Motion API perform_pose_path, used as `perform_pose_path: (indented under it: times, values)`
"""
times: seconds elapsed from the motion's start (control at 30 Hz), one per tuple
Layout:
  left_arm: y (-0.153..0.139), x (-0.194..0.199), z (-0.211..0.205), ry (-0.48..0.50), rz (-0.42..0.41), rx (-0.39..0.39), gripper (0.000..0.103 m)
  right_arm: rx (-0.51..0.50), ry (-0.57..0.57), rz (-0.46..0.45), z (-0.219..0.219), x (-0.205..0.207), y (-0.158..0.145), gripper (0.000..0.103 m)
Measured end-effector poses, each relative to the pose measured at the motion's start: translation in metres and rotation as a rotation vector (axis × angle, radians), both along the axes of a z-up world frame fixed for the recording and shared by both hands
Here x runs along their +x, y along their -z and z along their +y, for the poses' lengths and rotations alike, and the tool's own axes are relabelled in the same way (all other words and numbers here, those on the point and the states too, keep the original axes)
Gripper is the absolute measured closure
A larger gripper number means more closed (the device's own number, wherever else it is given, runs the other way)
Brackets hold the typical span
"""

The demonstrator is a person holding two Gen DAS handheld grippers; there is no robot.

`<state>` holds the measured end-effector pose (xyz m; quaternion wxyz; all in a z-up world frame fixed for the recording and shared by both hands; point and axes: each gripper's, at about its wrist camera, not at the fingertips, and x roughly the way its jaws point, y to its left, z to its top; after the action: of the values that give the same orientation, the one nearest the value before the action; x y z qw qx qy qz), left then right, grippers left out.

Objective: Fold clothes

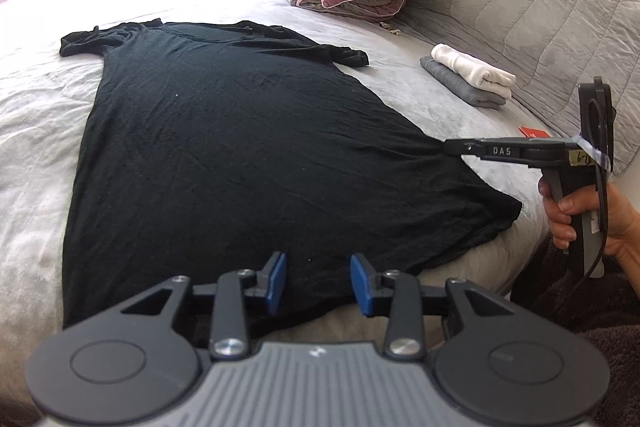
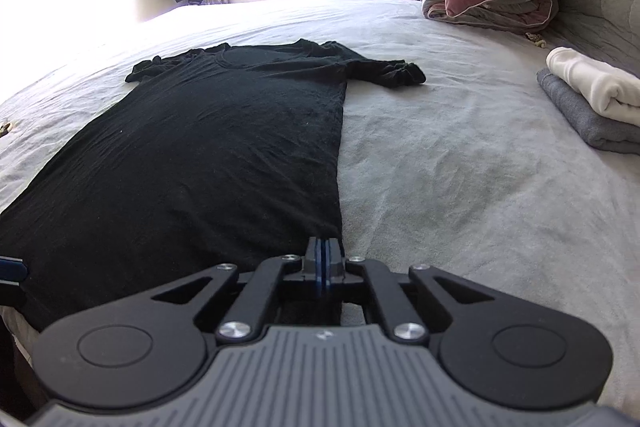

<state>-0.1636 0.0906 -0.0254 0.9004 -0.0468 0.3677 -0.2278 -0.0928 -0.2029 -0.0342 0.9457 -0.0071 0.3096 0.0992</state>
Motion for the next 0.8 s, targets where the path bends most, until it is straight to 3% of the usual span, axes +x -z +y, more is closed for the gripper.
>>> perform_pose_path:
  times: [0.2,0.37,0.43,0.6,0.8]
  values:
    - [0.001,-0.001,-0.002,0.018,-0.001,0.014,0.063,0.074,0.032,0.073,-0.016,0.013,0.013,0.096]
    - [-0.004,-0.007,-0.002,0.049,-0.031,0.033,0.063,0.238,0.048,0.115,-0.036,0.001,0.0,0.086]
    - [-0.003,-0.009,-0.004,0.068,-0.039,0.038,0.062,0.256,0.044,0.117,-0.041,-0.01,-0.005,0.067]
    - [-0.003,-0.01,-0.011,0.105,-0.055,0.052,0.06,0.221,-0.024,0.101,-0.039,-0.044,-0.015,0.065]
    - [-0.002,-0.014,-0.023,0.162,-0.082,0.088,0.058,0.127,-0.217,0.071,-0.018,-0.073,-0.021,0.065]
